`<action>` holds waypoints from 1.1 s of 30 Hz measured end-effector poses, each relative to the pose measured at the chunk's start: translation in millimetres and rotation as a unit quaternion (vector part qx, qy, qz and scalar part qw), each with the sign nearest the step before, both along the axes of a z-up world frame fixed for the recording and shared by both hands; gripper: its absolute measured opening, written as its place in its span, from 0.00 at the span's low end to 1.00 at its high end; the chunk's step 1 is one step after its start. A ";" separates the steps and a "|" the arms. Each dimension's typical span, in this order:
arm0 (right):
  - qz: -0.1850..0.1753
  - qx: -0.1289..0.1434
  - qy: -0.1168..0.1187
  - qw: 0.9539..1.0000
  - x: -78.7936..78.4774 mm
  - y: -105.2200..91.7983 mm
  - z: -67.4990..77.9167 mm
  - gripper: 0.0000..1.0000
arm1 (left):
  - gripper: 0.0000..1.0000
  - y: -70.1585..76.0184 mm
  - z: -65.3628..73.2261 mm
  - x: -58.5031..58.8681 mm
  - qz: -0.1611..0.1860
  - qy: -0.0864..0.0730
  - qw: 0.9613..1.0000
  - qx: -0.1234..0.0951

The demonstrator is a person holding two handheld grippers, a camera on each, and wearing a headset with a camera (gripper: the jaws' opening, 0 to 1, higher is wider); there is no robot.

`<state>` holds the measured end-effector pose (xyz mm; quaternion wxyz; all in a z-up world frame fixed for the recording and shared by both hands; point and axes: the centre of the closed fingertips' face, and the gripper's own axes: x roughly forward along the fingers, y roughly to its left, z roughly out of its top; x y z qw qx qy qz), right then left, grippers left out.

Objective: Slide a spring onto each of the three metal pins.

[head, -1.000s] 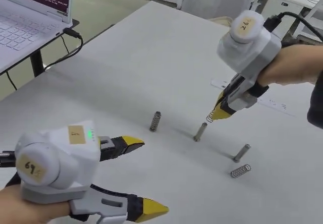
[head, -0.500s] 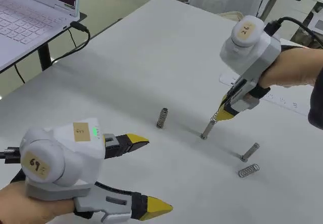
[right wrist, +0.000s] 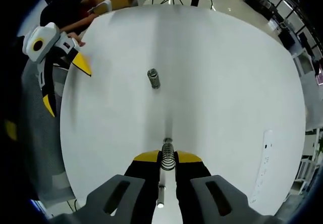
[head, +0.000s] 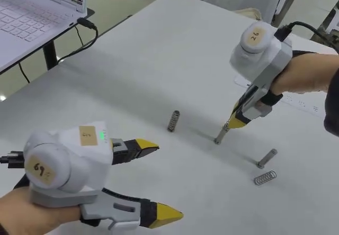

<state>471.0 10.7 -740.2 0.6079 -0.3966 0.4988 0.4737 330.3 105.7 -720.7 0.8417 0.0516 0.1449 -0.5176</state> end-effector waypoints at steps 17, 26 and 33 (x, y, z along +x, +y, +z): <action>0.003 -0.013 0.021 1.000 -12.2 2.9 -27.4 0.08 | 0.65 2.3 -0.3 0.4 0.004 0.002 1.000 -0.002; 0.004 -0.020 0.025 0.999 -24.7 1.2 -34.6 0.08 | 0.65 2.0 -0.5 0.4 0.004 0.002 1.000 -0.001; 0.003 -0.023 0.025 0.999 -29.4 1.0 -36.3 0.08 | 0.64 1.5 -0.1 0.1 0.004 0.003 1.000 -0.002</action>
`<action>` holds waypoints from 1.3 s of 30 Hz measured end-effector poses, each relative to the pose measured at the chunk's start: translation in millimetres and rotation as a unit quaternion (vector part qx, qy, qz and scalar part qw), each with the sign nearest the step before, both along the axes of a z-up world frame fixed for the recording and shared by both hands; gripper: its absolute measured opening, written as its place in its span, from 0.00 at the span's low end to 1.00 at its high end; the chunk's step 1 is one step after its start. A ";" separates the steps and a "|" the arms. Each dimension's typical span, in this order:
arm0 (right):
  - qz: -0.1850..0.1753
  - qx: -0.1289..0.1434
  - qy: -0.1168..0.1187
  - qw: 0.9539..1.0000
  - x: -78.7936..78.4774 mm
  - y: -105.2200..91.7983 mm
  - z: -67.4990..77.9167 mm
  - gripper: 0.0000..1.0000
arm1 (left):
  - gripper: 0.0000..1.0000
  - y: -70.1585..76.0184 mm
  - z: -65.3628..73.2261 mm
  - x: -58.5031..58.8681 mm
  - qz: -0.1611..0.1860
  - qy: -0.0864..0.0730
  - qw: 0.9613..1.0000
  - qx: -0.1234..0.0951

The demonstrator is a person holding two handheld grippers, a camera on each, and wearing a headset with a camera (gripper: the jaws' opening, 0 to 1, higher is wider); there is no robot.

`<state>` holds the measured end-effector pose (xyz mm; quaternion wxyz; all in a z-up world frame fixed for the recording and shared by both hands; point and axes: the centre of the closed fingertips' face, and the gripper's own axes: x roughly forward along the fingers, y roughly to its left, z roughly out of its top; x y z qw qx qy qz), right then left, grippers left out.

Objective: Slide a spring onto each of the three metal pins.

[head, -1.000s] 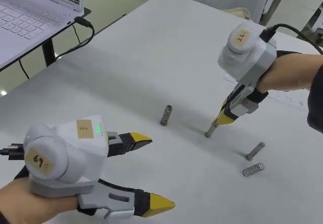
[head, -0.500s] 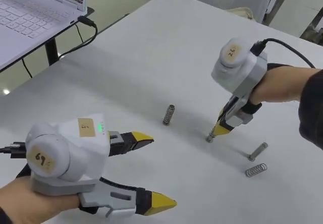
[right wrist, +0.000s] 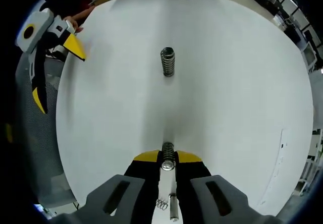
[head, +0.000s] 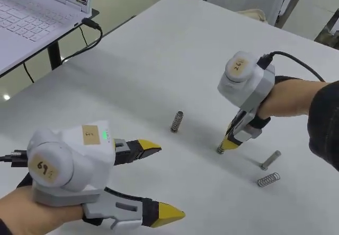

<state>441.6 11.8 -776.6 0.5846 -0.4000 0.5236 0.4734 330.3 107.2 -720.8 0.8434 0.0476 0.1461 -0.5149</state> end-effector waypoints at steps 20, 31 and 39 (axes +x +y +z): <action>-0.005 0.011 -0.009 1.000 2.1 4.7 0.9 0.16 | 0.64 0.5 0.8 -0.3 -0.001 0.000 1.000 -0.001; -0.012 0.025 -0.032 0.999 4.8 2.4 17.0 0.26 | 0.64 -0.7 4.6 -0.2 -0.005 -0.005 1.000 0.000; -0.020 0.036 -0.050 0.998 4.2 -0.4 35.0 0.28 | 0.64 -2.4 7.5 -1.0 -0.010 -0.010 1.000 0.003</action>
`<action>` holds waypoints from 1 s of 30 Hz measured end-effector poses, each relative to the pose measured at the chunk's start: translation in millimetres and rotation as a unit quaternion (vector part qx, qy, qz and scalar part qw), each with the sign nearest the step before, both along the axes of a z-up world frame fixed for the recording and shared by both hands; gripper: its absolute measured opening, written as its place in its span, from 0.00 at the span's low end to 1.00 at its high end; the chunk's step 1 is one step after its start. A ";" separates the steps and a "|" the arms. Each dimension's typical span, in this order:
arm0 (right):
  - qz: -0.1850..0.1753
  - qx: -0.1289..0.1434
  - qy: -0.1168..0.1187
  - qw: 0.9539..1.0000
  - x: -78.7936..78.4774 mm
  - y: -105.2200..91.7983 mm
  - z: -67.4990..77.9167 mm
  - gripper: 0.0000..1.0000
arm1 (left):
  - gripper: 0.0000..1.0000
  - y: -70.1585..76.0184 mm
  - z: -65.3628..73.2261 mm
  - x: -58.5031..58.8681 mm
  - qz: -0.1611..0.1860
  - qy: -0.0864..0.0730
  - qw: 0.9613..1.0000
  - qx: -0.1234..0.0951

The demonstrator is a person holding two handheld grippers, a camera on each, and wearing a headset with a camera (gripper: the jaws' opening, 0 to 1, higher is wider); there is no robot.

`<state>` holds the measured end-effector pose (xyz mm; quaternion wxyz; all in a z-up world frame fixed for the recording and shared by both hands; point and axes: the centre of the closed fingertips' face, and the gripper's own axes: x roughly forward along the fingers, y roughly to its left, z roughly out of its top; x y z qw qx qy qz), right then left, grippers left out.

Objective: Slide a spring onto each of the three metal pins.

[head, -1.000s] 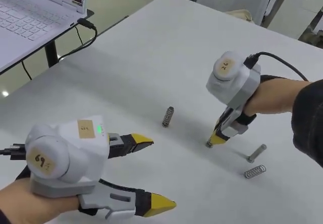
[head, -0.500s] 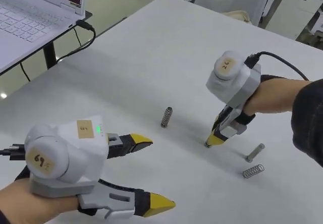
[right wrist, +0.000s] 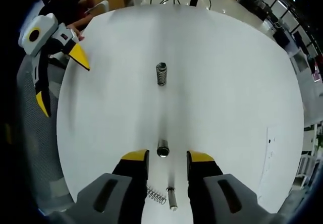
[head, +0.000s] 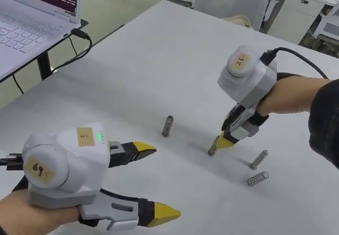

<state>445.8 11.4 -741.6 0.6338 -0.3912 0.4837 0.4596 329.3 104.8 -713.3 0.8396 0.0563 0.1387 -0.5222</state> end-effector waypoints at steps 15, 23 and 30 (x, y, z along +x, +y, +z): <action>-0.016 0.019 -0.042 0.999 -6.9 -12.3 37.3 0.28 | 0.63 -6.3 15.7 2.3 -0.010 -0.010 1.000 -0.005; -0.027 0.031 -0.060 0.997 -13.2 -19.1 52.4 0.28 | 0.62 -10.7 21.3 1.8 -0.019 -0.018 1.000 -0.001; -0.041 0.048 -0.076 0.995 -19.8 -28.1 62.1 0.28 | 0.61 -16.6 25.8 1.6 -0.029 -0.022 0.999 0.005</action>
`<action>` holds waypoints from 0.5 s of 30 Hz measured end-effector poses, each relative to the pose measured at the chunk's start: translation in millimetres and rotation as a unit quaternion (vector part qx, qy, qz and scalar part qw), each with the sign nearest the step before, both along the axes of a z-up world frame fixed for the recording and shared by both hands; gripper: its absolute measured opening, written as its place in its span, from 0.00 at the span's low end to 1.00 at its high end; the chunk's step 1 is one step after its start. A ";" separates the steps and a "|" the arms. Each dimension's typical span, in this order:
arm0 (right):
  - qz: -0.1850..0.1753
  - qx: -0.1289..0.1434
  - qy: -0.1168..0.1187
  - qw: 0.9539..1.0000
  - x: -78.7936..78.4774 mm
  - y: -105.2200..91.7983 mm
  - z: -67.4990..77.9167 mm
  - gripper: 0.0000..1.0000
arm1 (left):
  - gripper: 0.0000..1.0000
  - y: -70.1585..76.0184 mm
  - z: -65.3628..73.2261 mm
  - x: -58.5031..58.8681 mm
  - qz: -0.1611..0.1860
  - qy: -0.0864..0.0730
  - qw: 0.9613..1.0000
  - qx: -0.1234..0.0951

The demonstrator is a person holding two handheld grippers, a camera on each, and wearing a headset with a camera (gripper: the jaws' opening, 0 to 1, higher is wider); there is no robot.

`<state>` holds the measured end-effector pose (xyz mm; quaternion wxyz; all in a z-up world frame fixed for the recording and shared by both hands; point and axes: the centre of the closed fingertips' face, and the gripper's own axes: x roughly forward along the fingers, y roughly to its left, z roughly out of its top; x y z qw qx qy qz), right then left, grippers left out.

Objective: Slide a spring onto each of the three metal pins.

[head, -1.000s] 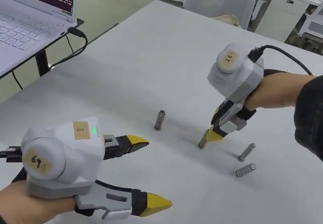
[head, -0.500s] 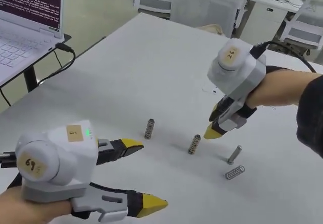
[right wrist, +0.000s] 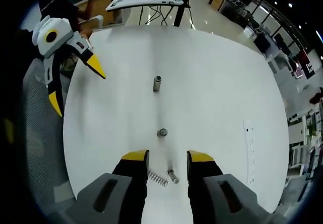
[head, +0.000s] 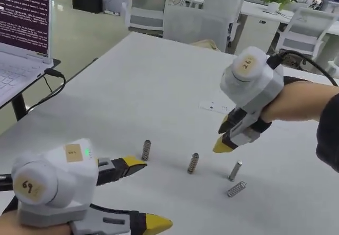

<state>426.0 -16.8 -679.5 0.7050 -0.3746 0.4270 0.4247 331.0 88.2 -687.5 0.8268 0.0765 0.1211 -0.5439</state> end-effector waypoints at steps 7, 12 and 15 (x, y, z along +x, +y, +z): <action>-0.018 0.015 -0.018 1.000 -5.5 -15.0 11.4 0.27 | 0.61 -9.9 3.7 -1.4 -0.014 -0.003 1.000 0.006; -0.034 0.027 -0.035 0.998 -13.0 -27.1 21.5 0.27 | 0.61 -19.8 6.3 -4.5 -0.026 -0.005 1.000 0.010; -0.045 0.037 -0.043 0.997 -18.1 -33.5 26.6 0.28 | 0.60 -25.0 7.8 -6.6 -0.033 -0.007 0.999 0.011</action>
